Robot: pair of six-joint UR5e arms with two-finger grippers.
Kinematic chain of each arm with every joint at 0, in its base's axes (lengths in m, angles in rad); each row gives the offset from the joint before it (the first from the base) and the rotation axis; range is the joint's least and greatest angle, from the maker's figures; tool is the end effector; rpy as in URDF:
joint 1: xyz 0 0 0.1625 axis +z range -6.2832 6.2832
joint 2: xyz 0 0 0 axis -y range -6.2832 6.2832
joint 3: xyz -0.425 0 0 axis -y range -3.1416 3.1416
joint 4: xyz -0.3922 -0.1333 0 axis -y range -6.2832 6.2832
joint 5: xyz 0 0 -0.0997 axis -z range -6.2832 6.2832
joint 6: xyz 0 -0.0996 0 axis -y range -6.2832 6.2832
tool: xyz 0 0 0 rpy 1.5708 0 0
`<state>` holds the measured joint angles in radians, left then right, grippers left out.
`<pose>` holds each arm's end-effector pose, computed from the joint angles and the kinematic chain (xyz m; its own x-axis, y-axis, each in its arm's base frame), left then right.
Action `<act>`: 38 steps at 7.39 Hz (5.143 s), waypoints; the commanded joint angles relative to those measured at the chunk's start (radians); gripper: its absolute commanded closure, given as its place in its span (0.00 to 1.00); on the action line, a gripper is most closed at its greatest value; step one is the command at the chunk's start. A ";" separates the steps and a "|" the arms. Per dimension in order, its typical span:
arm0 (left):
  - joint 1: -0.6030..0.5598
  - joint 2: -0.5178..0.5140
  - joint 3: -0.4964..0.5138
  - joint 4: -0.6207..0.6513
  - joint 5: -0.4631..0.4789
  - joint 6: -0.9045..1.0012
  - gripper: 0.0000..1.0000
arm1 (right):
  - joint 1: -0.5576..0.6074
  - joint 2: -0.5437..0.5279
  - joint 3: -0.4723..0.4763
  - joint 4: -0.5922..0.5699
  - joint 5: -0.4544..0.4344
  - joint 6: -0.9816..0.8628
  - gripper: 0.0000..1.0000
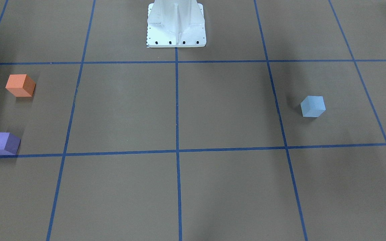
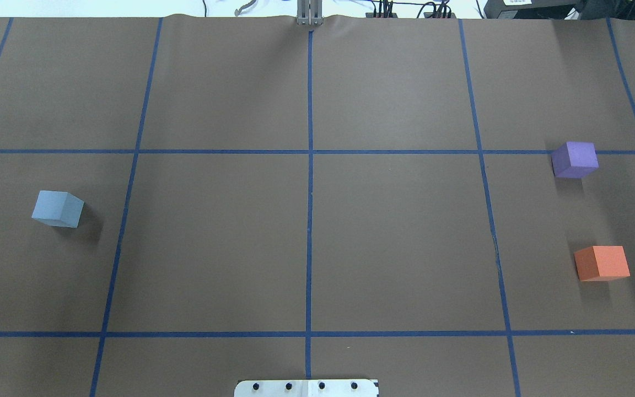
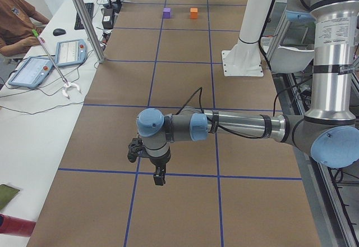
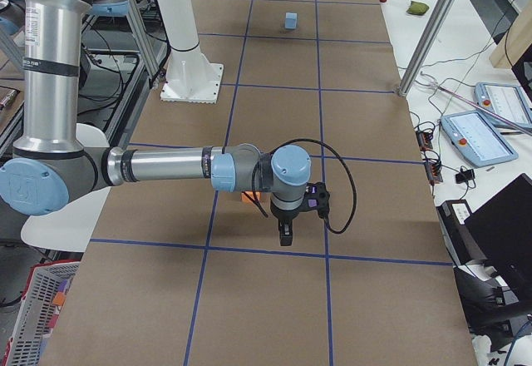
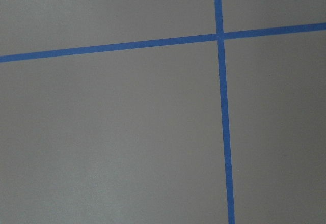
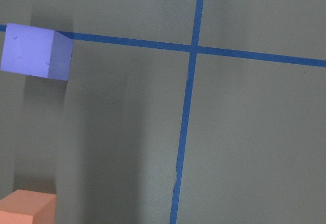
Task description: Place blue block between orange and purple blocks
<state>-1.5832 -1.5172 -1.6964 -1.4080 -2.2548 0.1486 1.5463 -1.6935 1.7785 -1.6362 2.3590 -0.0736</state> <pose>-0.0761 -0.4598 0.6446 0.7676 0.0813 -0.6358 -0.1024 0.9947 0.0035 0.0519 -0.4412 0.6193 0.7009 -0.1046 0.7056 0.0762 0.9945 0.0717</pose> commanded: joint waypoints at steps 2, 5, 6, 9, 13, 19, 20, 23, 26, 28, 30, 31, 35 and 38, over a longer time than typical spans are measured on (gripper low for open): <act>0.005 -0.017 -0.063 0.017 0.009 -0.012 0.00 | 0.000 0.005 0.004 0.001 0.002 -0.003 0.00; 0.119 -0.035 -0.221 -0.012 0.000 -0.014 0.00 | -0.008 0.020 0.012 0.002 0.011 0.000 0.00; 0.129 -0.050 -0.244 -0.038 -0.018 -0.029 0.00 | -0.009 0.038 0.012 0.001 0.013 0.000 0.00; 0.354 -0.070 -0.240 -0.182 -0.031 -0.468 0.00 | -0.049 0.058 0.015 0.001 0.002 0.008 0.00; 0.607 -0.058 -0.139 -0.555 0.120 -1.039 0.00 | -0.051 0.094 0.022 0.001 0.011 0.015 0.00; 0.730 -0.052 -0.037 -0.631 0.189 -1.094 0.00 | -0.051 0.107 0.032 0.002 0.011 0.012 0.00; 0.761 -0.052 -0.026 -0.629 0.189 -1.093 0.00 | -0.051 0.106 0.030 0.001 0.016 0.012 0.00; 0.779 -0.048 -0.028 -0.625 0.184 -1.094 0.99 | -0.052 0.109 0.033 0.001 0.017 0.014 0.00; 0.767 -0.040 -0.181 -0.480 0.152 -1.095 1.00 | -0.055 0.100 0.042 -0.001 0.019 0.021 0.00; 0.767 -0.210 -0.282 -0.244 0.152 -1.112 1.00 | -0.055 0.081 0.042 0.001 0.017 0.021 0.00; 0.778 -0.525 -0.243 0.031 0.152 -1.127 1.00 | -0.055 0.080 0.041 0.001 0.019 0.021 0.00; 0.805 -0.616 -0.189 0.046 0.152 -1.150 1.00 | -0.055 0.081 0.039 0.001 0.019 0.021 0.00; 0.975 -0.969 0.214 -0.029 0.176 -1.255 1.00 | -0.067 0.097 0.039 0.002 0.046 0.076 0.00; 1.035 -0.972 0.360 -0.250 0.225 -1.373 1.00 | -0.072 0.101 0.044 0.002 0.051 0.094 0.00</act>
<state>-0.5650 -2.4851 -1.3945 -1.5736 -2.0382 -1.1930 1.4750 -1.5936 1.8203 -1.6338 2.4071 0.0136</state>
